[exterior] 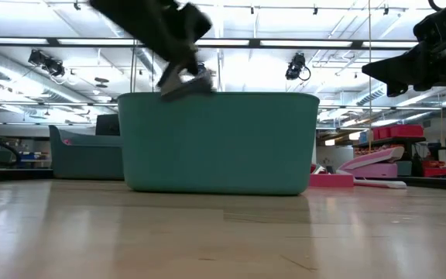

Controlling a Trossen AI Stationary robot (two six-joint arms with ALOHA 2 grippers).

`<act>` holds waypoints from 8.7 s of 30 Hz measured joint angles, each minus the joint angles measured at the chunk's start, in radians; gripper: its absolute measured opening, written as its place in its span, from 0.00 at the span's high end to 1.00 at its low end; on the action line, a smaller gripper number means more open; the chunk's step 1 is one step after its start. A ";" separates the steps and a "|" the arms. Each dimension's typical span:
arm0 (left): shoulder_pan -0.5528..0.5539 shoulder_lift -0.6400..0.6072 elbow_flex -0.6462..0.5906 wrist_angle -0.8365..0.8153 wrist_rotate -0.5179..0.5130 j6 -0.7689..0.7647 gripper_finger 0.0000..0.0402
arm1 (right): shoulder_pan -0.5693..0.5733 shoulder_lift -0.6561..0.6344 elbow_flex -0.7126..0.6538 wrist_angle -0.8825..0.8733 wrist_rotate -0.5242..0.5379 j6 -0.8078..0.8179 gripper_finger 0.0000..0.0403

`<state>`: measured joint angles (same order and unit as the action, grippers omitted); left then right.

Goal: Pick and place Stapler, Stapler remover, tape
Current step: Put the dark blue staple remover into the transparent bin, then put the blue staple remover into the transparent bin

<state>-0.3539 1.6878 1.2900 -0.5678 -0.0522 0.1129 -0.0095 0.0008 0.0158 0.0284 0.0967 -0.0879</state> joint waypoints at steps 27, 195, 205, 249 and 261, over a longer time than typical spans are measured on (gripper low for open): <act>0.445 0.000 0.211 -0.125 -0.007 0.090 0.55 | 0.000 0.000 0.000 0.000 0.000 0.000 0.96; -0.491 0.042 -0.047 -0.247 -0.125 -0.919 0.30 | 0.000 0.001 0.000 0.000 -0.007 0.000 0.96; -0.490 0.042 -0.181 -0.058 -0.081 -1.022 0.30 | 0.000 0.001 0.000 0.000 -0.007 0.000 0.96; -0.460 0.040 -0.251 -0.004 -0.119 -1.007 0.69 | 0.000 0.002 0.000 0.000 -0.007 0.000 0.96; -0.460 0.040 -0.250 -0.004 -0.119 -1.007 0.81 | 0.000 0.001 0.000 0.000 -0.007 0.000 0.96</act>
<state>-0.8143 1.7279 1.0395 -0.5716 -0.1715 -0.8940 -0.0095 0.0021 0.0157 0.0288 0.0895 -0.0879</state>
